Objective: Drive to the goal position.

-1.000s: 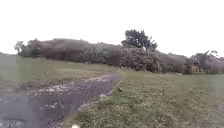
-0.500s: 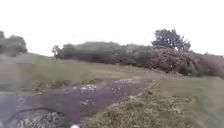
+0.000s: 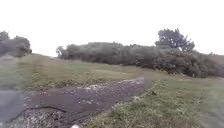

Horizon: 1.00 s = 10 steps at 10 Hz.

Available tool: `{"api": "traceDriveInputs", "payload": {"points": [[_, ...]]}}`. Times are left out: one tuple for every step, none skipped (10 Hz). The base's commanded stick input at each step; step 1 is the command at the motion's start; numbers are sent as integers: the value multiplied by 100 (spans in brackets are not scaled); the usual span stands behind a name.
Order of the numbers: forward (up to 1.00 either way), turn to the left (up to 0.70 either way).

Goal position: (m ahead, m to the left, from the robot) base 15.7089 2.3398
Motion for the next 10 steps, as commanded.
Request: {"api": "traceDriveInputs", "payload": {"points": [[3, 0], [3, 0], [3, 0], [1, 0], [0, 0], [0, 0], [0, 0], [0, 0], [0, 0], [0, 0]]}}
